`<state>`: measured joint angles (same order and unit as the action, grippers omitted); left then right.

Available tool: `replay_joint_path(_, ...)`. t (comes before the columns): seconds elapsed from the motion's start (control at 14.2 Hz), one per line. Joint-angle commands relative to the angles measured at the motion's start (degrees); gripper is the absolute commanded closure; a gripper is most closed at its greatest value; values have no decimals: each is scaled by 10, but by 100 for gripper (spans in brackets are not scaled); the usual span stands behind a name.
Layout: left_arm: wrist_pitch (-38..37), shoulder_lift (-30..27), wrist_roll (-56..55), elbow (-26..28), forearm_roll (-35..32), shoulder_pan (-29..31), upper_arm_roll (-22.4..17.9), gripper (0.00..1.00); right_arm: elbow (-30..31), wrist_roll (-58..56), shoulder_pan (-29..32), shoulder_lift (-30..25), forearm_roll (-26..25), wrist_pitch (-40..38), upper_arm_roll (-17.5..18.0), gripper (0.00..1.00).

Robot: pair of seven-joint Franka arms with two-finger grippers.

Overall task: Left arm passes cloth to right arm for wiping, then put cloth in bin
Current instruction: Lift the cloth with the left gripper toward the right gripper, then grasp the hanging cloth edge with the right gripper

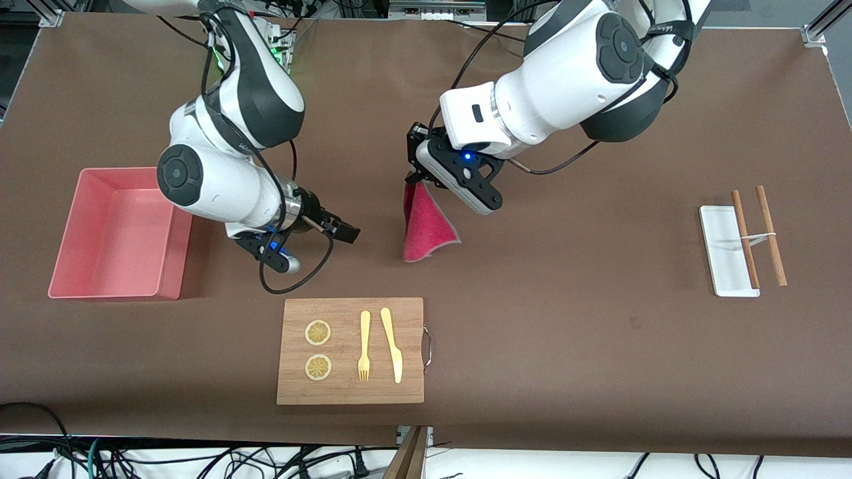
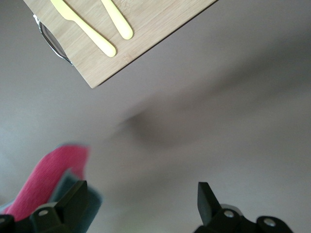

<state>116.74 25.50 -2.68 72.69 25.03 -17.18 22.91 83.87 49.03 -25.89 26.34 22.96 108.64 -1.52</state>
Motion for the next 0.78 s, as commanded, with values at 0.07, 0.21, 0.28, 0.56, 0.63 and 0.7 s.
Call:
replay_joint_path(0.07,-3,17,40,-23,30,-1,-2,100,-8,34,-13,13,11,29,-2,0)
replay_joint_path(0.21,-2,17,41,-23,31,-2,-2,100,-9,36,-13,14,11,29,-2,0)
replay_joint_path(0.28,-2,17,41,-23,31,-1,-2,100,-9,36,-14,14,11,29,-2,0)
replay_joint_path(0.56,-2,17,44,-23,31,-1,-2,100,-18,27,-13,15,10,35,-2,0)
replay_joint_path(0.63,-2,17,44,-23,31,-1,-2,100,-26,26,-14,20,10,38,-2,0)
replay_joint_path(0.7,-1,17,44,-23,32,0,-2,100,-39,25,-14,27,10,39,-2,0)
